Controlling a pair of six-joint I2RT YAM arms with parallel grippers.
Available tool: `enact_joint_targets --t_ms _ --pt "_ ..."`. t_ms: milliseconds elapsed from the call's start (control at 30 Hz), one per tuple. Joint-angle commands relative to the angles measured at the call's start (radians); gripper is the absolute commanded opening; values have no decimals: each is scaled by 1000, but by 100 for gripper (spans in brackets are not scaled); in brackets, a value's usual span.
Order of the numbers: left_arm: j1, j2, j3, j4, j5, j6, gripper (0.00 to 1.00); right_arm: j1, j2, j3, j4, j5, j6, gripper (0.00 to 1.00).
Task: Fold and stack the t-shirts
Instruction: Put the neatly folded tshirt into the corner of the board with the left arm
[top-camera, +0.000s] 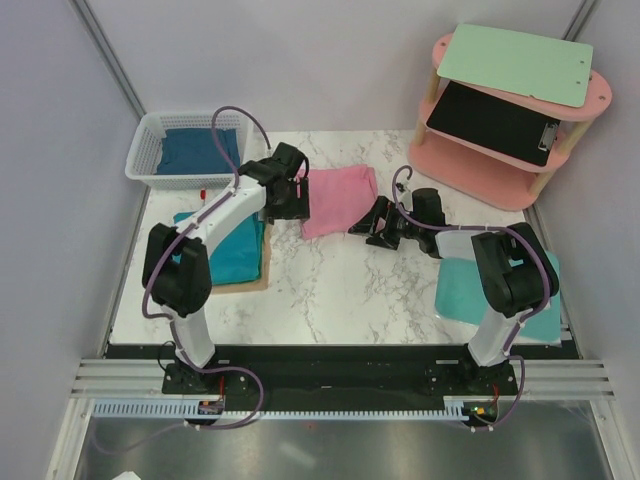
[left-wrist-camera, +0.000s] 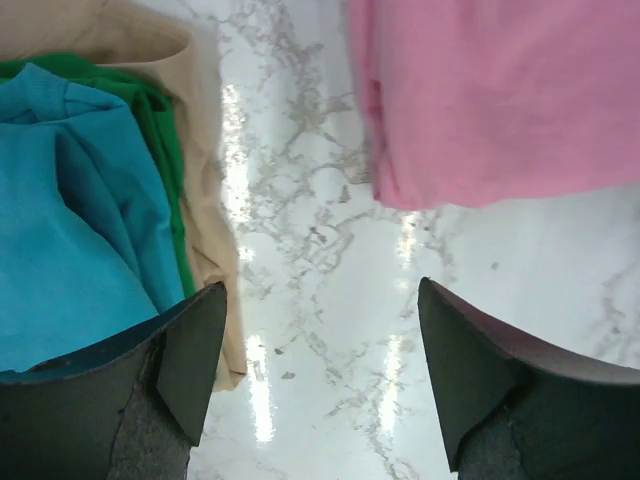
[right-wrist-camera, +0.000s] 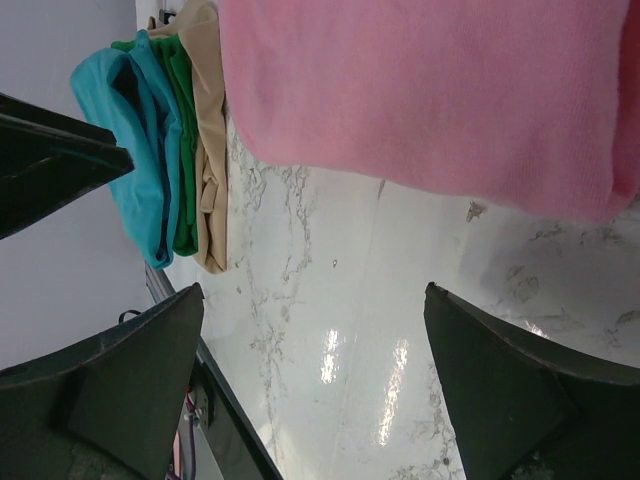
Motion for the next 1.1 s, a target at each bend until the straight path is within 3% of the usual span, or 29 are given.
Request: enact_joint_targets --t_ms 0,233,933,1033,1067 --pt "29 -87 -136 347 219 -36 84 -6 -28 -11 8 -2 -27 98" --pt "93 31 -196 556 402 -113 85 -26 -51 -11 -17 -2 -42 98" --pt "69 355 -18 624 411 -175 83 -124 -104 -29 -65 -37 -75 98" --pt "49 407 28 616 443 -178 64 -132 -110 -32 -66 -39 -73 98" --pt "47 410 36 615 451 -179 35 -133 -113 -34 -66 -39 -75 98"
